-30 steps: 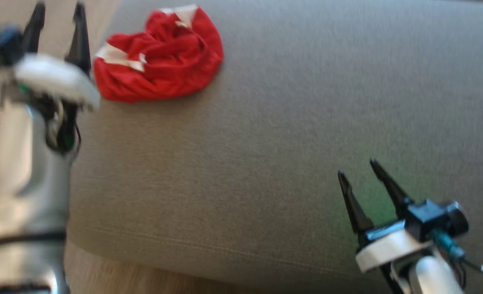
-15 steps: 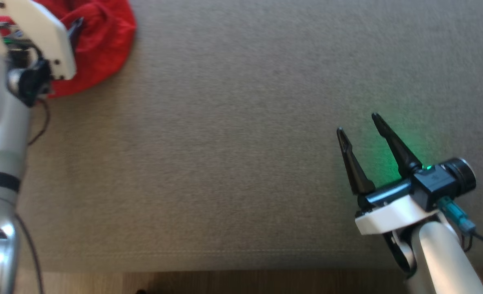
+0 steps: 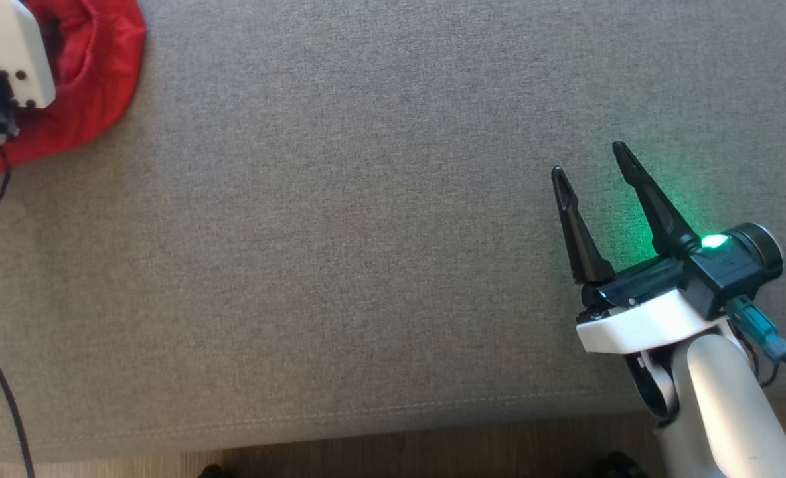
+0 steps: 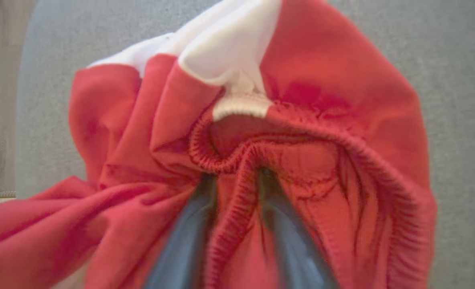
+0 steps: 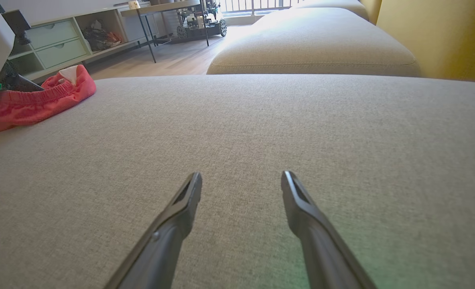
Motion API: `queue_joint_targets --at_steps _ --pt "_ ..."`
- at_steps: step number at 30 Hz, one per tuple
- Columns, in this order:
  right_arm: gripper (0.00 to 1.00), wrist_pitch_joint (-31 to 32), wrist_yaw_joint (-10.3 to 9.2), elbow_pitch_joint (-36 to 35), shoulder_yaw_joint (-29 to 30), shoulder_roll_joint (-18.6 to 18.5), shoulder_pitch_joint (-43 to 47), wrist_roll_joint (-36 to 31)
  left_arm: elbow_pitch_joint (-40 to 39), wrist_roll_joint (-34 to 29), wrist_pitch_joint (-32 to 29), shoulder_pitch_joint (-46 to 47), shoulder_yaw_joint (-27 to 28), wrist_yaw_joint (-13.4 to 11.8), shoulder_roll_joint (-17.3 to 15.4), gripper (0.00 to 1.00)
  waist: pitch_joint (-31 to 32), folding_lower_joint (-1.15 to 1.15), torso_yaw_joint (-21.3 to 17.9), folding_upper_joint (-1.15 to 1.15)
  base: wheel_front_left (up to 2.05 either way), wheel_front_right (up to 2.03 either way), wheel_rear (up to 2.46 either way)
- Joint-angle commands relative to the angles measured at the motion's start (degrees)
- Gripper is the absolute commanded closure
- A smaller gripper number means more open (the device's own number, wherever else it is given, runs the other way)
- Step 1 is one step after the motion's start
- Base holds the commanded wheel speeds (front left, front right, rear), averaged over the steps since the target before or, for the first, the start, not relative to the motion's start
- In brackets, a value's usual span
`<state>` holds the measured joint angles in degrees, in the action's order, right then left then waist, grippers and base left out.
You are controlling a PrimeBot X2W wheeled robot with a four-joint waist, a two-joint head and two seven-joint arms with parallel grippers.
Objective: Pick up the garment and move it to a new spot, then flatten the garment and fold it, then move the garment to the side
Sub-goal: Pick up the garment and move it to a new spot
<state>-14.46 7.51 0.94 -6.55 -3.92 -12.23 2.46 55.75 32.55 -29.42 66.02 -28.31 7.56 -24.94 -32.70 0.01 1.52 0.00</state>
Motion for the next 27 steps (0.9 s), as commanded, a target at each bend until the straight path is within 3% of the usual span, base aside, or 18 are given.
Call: queue_joint_targets --at_steps 1,8,16,23,27 --pt "0.0 -0.54 -0.02 -1.97 -1.32 0.64 0.13 0.62 -0.34 0.39 2.13 -0.9 -0.32 -0.08 -1.86 1.0 0.23 -0.01 0.08 0.0 0.0 0.0 0.0" --pt "0.0 -0.54 -0.02 -1.27 -1.62 0.86 0.03 1.22 -1.95 0.76 15.61 0.53 -2.09 -0.08 -2.03 1.0 3.13 -0.01 1.27 0.0 0.0 0.0 0.0" --pt "0.0 -0.54 -0.02 -0.49 -1.91 1.0 2.12 2.89 -7.41 0.91 29.81 -0.65 -7.35 -0.08 -0.85 1.0 11.1 -0.01 0.92 0.0 0.0 0.0 0.0" --pt "0.0 -0.54 -0.02 -1.16 -2.51 1.02 3.97 5.29 -13.77 1.85 33.15 -2.65 -12.57 -0.08 -0.58 1.0 16.58 -0.01 -2.59 0.0 0.0 0.0 0.0" --pt "0.0 -0.54 -0.02 -2.35 -3.23 1.03 4.38 6.71 -20.08 2.02 33.07 -4.23 -16.57 -0.08 -0.29 1.0 18.61 -0.01 -7.03 0.0 0.0 0.0 0.0"
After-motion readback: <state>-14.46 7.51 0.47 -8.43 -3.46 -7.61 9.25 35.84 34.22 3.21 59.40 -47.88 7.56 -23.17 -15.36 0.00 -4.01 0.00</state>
